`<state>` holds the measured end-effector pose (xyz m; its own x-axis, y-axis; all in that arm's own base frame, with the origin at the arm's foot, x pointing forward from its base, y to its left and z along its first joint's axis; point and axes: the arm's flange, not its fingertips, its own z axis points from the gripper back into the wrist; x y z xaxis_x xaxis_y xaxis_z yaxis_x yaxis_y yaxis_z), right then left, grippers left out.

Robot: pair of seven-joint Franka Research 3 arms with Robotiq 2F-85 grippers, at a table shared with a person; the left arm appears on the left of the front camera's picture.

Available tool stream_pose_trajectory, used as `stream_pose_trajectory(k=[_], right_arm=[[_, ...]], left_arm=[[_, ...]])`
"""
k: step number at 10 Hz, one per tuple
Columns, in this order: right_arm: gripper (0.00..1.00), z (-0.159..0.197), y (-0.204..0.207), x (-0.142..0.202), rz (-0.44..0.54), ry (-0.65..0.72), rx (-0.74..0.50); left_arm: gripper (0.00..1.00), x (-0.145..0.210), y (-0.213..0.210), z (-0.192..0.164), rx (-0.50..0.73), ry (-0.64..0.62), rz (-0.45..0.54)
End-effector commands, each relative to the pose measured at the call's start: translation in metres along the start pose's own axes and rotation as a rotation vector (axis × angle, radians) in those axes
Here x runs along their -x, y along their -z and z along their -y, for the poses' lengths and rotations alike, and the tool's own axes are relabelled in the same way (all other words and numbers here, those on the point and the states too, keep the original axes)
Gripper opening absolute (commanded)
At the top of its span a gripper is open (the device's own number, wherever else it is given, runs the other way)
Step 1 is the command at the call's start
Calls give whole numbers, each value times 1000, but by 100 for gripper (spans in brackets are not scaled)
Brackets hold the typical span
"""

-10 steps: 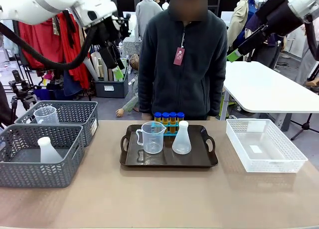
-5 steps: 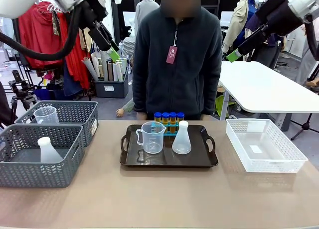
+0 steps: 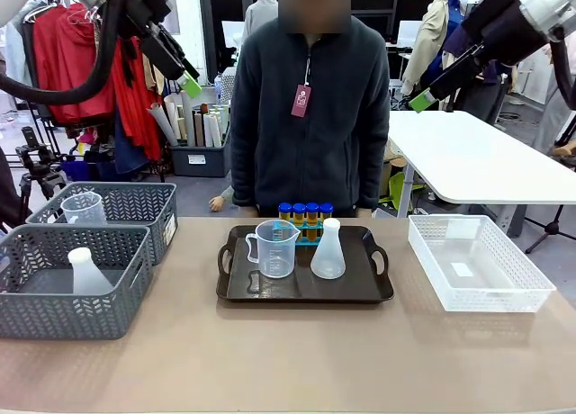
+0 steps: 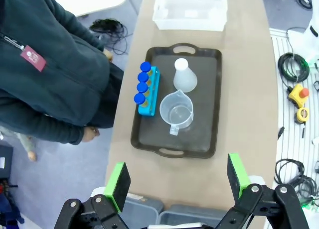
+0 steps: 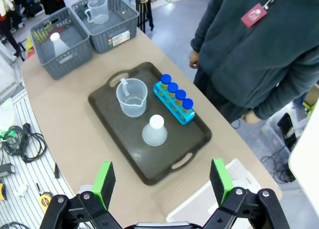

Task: Prepare the laboratory tools.
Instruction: Pick up one Large Measuring Cup and place it on the Handle tray.

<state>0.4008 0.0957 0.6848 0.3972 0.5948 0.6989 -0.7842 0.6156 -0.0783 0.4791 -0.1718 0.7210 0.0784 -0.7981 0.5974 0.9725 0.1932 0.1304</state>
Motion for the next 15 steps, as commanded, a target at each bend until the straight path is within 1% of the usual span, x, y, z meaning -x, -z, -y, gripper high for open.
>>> stream_pose_trajectory(k=[1,2,3,15], right_arm=[[100,0,-1,0,3,-1,0],[100,0,-1,0,3,-1,0],[100,0,-1,0,3,-1,0],[100,0,-1,0,3,-1,0]], left_arm=[[100,8,1,9,-14,2,39],[100,8,0,9,-14,10,37],[100,1,-1,1,-5,-1,3],[100,1,-1,1,-5,-1,3]])
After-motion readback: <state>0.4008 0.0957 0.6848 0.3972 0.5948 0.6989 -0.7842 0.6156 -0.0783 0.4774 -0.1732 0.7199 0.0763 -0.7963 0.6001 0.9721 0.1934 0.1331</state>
